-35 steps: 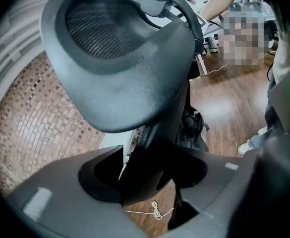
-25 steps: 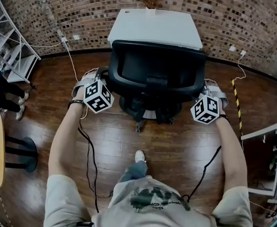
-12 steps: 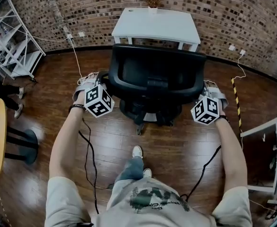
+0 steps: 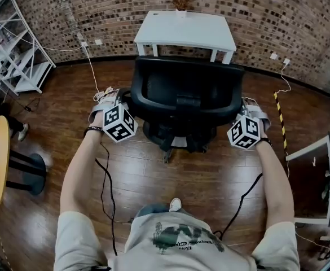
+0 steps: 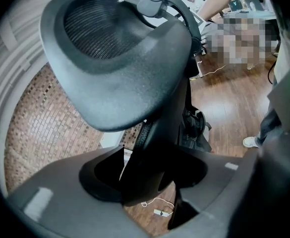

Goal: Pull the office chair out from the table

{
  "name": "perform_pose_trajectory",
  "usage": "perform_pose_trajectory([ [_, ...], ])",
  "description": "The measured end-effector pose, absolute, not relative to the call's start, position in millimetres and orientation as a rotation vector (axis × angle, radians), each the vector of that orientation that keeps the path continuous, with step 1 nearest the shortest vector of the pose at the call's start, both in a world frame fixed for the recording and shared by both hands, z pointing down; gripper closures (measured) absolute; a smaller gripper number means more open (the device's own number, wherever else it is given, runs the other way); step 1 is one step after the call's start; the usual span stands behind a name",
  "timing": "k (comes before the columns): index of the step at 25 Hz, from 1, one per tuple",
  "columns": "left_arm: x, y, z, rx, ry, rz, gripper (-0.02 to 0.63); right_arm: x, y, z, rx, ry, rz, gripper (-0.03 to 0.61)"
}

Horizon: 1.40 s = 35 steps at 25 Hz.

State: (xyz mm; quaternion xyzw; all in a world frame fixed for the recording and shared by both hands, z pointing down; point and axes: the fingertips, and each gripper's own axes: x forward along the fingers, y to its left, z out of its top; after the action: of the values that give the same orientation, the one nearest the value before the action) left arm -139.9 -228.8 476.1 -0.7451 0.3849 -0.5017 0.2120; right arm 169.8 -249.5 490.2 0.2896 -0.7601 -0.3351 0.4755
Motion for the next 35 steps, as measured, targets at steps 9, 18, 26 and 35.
perform_pose_trajectory([
  [9,-138,-228,475,-2.079,1.063,-1.380,0.336,171,-250,490,0.699,-1.870,-0.789,0.388],
  [18,-136,-226,477,-2.098,1.092,-1.321,0.306,170,-250,490,0.768,-1.883,-0.761,0.328],
  [26,-144,-219,475,-2.021,1.133,-1.329,0.295,169,-249,484,0.847,-1.879,-0.759,0.260],
  [35,-156,-206,457,-2.031,1.239,-1.239,0.295,177,-241,471,0.958,-1.840,-0.785,0.250],
])
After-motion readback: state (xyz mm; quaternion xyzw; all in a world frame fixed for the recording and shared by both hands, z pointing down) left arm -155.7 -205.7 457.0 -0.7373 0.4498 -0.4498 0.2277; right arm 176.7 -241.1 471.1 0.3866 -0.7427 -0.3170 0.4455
